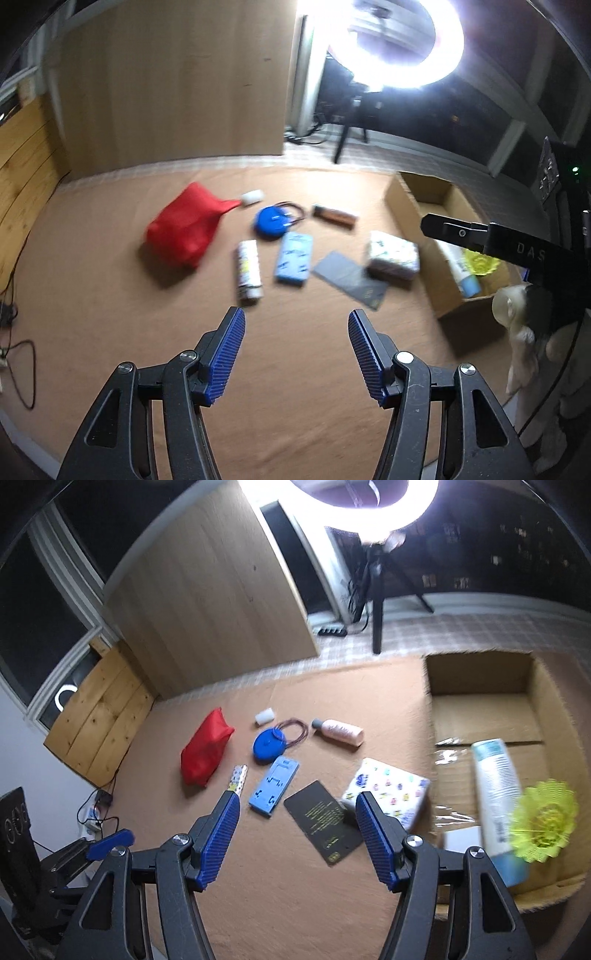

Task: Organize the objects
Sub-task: 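Move the right tool to the black card and close on it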

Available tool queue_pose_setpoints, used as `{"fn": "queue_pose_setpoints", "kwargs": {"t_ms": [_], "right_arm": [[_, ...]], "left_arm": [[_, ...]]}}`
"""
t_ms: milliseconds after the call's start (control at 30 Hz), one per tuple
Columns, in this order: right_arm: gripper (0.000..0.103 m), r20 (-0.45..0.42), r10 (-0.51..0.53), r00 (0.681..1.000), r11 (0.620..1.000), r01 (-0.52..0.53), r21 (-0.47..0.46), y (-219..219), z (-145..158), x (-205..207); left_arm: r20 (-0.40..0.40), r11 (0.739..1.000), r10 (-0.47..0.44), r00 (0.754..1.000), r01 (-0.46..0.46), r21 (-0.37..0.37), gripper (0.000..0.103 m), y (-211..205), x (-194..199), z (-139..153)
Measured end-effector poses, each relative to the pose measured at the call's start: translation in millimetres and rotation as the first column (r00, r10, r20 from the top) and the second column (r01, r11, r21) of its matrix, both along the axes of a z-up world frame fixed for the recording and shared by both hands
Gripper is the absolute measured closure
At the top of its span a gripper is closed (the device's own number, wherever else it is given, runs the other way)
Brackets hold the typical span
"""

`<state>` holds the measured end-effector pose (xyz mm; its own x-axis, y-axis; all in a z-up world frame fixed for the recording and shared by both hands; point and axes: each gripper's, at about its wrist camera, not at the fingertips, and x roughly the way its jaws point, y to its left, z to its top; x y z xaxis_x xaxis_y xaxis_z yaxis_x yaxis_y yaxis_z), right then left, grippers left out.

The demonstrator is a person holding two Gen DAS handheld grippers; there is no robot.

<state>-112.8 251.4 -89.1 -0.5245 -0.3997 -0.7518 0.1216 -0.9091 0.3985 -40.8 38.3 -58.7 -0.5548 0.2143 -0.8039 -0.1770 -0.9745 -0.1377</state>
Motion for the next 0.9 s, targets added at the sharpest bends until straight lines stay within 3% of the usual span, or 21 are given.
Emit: {"fn": "queue_pose_setpoints", "kwargs": {"t_ms": [367, 633, 900], "right_arm": [[0.041, 0.211, 0.141, 0.967, 0.989, -0.147, 0.012, -41.8, -46.0, -49.0], [0.041, 0.257, 0.117, 0.959, 0.986, -0.144, 0.087, -52.9, -70.9, -76.5], [0.041, 0.305, 0.103, 0.947, 0.987, -0.135, 0.086, -54.9, -92.4, -89.4]], "left_arm": [[0.042, 0.991, 0.131, 0.990, -0.131, -0.002, 0.038, -74.8, 5.4, -19.5], [0.060, 0.986, 0.165, 0.985, -0.165, 0.004, 0.038, -92.4, 1.7, -28.6], [0.074, 0.986, 0.168, 0.983, -0.169, 0.011, 0.038, -98.6, -0.8, -33.6]]}}
